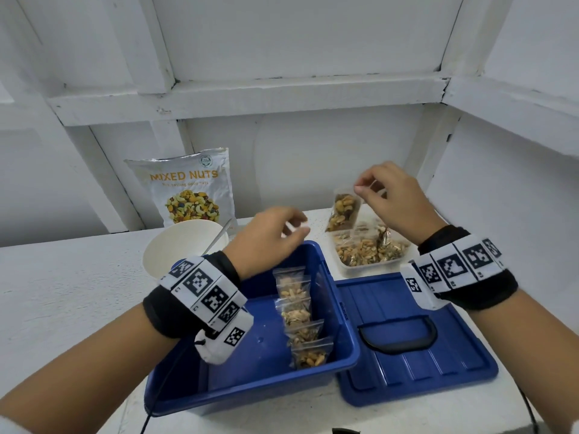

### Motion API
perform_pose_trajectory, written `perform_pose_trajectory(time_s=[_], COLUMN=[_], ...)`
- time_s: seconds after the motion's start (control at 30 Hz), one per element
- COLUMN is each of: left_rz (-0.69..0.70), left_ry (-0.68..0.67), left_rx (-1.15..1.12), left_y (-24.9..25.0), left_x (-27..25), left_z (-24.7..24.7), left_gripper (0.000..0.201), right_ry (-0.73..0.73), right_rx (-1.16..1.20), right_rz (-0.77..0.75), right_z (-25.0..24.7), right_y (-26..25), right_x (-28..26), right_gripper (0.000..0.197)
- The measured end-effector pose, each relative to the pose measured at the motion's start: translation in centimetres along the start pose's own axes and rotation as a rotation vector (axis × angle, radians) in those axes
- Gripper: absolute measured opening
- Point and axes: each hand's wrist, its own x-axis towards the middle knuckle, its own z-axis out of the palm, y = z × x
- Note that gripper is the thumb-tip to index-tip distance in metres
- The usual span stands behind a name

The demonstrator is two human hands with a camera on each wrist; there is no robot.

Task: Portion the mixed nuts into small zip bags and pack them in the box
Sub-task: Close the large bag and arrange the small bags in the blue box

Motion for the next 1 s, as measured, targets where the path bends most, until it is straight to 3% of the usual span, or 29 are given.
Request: perform_pose_trajectory(time_s=[0.13,0.27,0.63,0.8,1.0], left_rz=[0.036,0.055,0.094,0.091,0.076], left_ry=[0.234,0.350,0.418,0.457,0.452], left_rx=[-0.128,-0.241,-0.284,-0.390,-0.432], left_y=[1.1,1.4,1.2,1.0,0.9], left_x=[0.5,-0.1,-1.0,-1.6,-1.9], left_z=[-0.9,-1.2,-1.5,-2.0,-2.6], left_gripper=[0.029,0.010,0.006,0.016,0.017], right_ry=[-0.011,-0.022,0.012,-0.022,-0.063], right_rx=[0.072,0.122,0.205,0.340,0.461], right_rz=[-0.107,-0.154,-0.163,-0.020,0.075], right_z=[-0.3,-0.3,0.9,1.2,1.6], right_y=[-3.1,-5.0,-6.8,-6.7,-6.9], right_x=[-0.4,-1.0,-1.6,-2.3,-2.5], right_gripper=[0.003,0.008,0.007,0.020,0.012])
